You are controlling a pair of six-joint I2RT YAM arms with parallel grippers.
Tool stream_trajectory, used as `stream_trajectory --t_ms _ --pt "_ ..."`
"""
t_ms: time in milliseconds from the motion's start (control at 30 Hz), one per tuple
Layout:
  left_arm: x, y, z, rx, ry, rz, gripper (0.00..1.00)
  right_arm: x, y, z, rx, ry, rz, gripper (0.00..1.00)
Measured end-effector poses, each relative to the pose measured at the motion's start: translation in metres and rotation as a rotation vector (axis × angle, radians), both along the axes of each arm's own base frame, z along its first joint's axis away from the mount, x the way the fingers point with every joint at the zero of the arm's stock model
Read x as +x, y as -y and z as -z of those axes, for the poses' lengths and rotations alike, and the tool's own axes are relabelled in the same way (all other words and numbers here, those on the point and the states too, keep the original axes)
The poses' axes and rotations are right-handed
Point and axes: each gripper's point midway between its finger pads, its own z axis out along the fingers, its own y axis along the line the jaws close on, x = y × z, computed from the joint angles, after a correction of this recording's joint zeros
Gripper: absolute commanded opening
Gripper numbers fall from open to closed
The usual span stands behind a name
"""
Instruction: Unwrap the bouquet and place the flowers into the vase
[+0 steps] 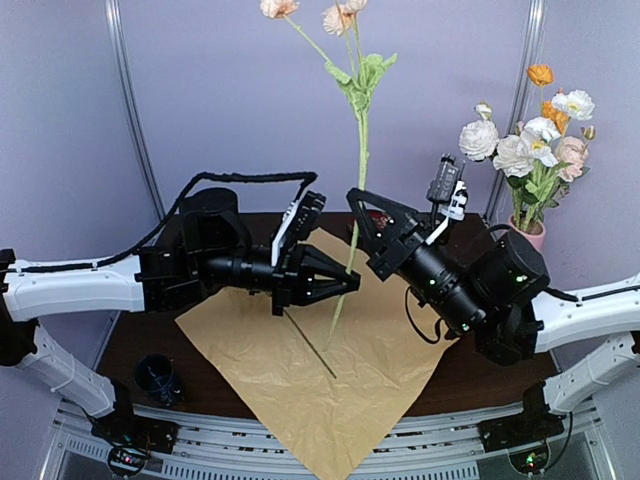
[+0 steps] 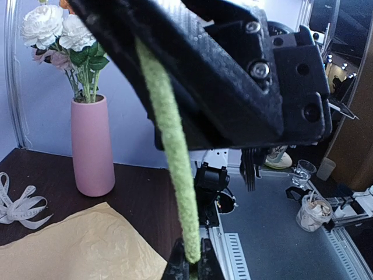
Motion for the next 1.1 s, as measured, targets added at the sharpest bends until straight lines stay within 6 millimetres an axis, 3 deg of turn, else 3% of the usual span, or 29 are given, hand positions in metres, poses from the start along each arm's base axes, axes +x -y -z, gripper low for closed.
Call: stream_trajectory --t_ms 33,100,200,433,500,600,767,867,900,1000,1033,1100 --pt "0.002 0.001 0.001 0.002 0.0 -0.003 0.0 -0.003 0.001 -0.001 -0.01 -0.001 -0.004 0.33" --pt "0.002 0.002 0.004 0.012 -0.002 -0.004 0.0 -0.003 0.004 0.0 -0.052 -0.014 -0.001 0.45" --pt "0.001 0.002 0.008 0.025 0.001 0.0 0.0 -0.002 0.012 -0.012 -0.113 -0.035 0.012 0.55" --pt "-0.002 0.004 0.013 0.053 0.015 0.019 0.0 -0.004 0.04 -0.073 -0.184 -0.051 0.024 0.56" --pt "-0.004 0.007 0.014 0.06 0.021 0.027 0.0 -0.003 0.046 -0.081 -0.205 -0.06 0.03 0.55" --pt "-0.007 0.01 0.015 0.061 0.034 0.04 0.0 0.002 0.048 -0.077 -0.259 -0.082 0.042 0.49" --pt "-0.014 0.014 0.013 0.074 0.048 0.059 0.0 0.01 0.039 -0.053 -0.363 -0.122 0.056 0.24" --pt "-0.016 0.014 0.016 0.09 0.051 0.063 0.0 0.011 0.035 -0.043 -0.401 -0.14 0.046 0.01" --pt "-0.016 0.015 0.017 0.094 0.052 0.062 0.13 0.01 0.035 -0.042 -0.403 -0.149 0.039 0.0" --pt "-0.01 0.016 0.02 0.104 0.069 0.034 0.89 0.008 0.036 -0.045 -0.422 -0.144 0.032 0.0" --pt "-0.008 0.016 0.021 0.111 0.071 0.02 0.97 0.008 0.039 -0.047 -0.43 -0.143 0.038 0.0" --pt "-0.003 0.017 0.023 0.123 0.074 -0.015 0.98 0.009 0.047 -0.051 -0.457 -0.138 0.061 0.0"
